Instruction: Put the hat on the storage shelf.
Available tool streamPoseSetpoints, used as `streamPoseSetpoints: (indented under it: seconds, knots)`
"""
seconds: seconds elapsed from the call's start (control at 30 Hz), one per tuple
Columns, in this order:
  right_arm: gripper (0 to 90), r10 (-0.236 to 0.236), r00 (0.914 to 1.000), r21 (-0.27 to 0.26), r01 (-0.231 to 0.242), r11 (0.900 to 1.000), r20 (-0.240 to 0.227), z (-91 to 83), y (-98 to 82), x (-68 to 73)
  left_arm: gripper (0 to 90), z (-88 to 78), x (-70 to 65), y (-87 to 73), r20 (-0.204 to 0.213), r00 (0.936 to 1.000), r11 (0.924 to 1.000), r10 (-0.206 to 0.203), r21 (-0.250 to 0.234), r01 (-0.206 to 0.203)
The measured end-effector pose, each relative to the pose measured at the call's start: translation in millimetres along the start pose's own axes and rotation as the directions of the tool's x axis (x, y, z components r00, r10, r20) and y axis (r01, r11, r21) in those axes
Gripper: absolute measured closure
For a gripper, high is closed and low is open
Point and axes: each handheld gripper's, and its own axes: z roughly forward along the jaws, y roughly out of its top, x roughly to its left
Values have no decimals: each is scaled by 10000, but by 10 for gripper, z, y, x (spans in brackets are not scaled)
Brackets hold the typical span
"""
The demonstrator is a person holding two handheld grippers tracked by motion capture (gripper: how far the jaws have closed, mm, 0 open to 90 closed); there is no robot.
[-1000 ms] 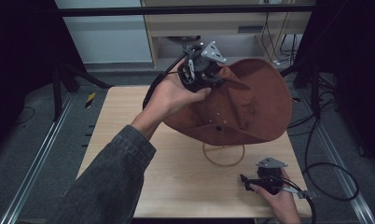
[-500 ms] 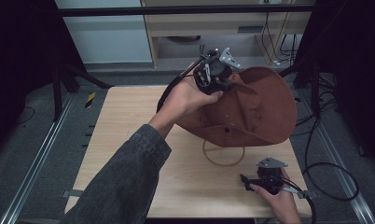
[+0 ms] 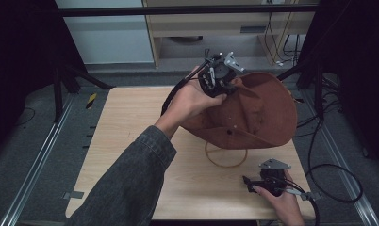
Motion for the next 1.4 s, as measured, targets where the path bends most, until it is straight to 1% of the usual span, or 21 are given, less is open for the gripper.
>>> streamPoseSetpoints:
  seconds: [0.07,0.2,0.4,0.67,0.87,0.9,1.1,1.23,1.37,1.4]
  knots:
    - [54,-1,10000,2,1,10000,-2,0,0,0,891,15,-6,5,0,10000,9999,70,84,-70]
    - [54,-4,10000,-1,4,10000,-1,0,0,0,891,48,-8,-3,44,10000,9999,45,135,-45]
    - [54,-5,10000,0,5,10000,-4,0,0,0,890,106,23,-49,103,9998,9998,-168,148,166]
    - [54,-6,10000,-1,6,10000,-6,0,0,0,890,112,11,-46,181,9998,9996,-79,269,74]
    - [54,-8,10000,1,8,10000,-4,0,0,0,890,140,5,-49,244,9996,9993,-131,345,122]
    - [54,-11,10000,-1,11,10000,-4,0,0,-1,890,159,-4,-47,275,9995,9991,-129,417,117]
    - [54,-8,10000,0,8,10000,-6,0,0,0,889,177,-10,-60,302,9993,9990,-211,397,199]
    - [54,-9,10000,2,9,10000,-4,0,0,0,887,190,-9,-76,360,9991,9987,-207,469,190]
    - [54,-12,10000,0,12,10000,-1,0,0,-1,863,210,-18,-87,310,9992,9988,-244,430,231]
    - [54,-10,10000,1,10,10000,-3,0,-1,-1,839,211,-21,-95,279,9993,9989,-241,404,229]
